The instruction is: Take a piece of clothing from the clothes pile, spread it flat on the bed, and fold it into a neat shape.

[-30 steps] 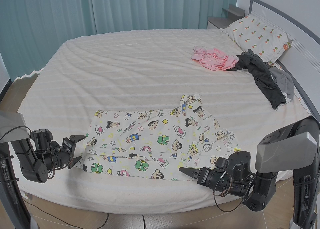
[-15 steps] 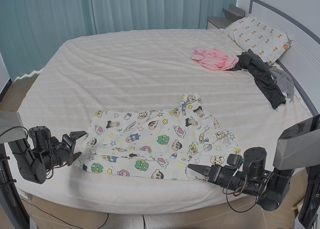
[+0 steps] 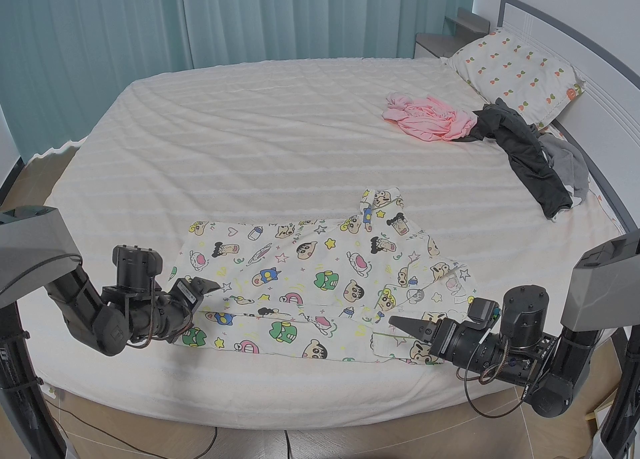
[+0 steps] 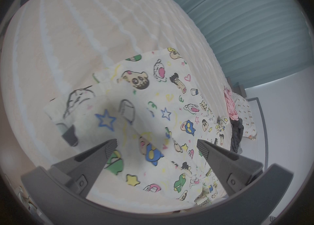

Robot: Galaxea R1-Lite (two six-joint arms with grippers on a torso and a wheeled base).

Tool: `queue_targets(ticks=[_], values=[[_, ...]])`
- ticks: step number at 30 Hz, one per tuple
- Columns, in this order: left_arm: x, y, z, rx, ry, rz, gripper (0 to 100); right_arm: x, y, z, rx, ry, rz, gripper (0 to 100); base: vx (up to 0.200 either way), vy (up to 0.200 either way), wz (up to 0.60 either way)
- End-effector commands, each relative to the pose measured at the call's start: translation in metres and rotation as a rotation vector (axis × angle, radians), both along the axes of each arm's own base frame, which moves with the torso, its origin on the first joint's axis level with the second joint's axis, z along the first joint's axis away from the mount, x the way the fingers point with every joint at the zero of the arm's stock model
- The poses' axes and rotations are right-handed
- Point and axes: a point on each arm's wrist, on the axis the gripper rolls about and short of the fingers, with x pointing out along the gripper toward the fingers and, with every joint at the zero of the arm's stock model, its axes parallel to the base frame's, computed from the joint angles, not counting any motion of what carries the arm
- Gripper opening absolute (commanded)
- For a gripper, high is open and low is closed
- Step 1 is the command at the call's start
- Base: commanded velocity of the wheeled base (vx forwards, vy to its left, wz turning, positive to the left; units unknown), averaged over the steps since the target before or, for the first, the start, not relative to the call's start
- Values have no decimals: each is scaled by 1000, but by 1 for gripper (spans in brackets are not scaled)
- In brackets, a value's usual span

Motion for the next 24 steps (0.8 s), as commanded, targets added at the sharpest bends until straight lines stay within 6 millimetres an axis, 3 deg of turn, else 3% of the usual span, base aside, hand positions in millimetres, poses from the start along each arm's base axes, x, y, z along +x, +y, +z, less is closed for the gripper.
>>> queue_targets(ticks=[1, 13, 24], values=[[17, -22, 0, 47, -27, -1, 100, 0, -1, 3, 7, -15, -2, 100, 0, 0, 0], [42, -27, -25, 89, -16, 47, 100, 0, 0, 2, 5, -13, -3, 100, 0, 0, 0], [68, -29, 7, 35, -144, 137, 100, -2, 1, -1, -1, -4, 3, 100, 0, 0, 0]])
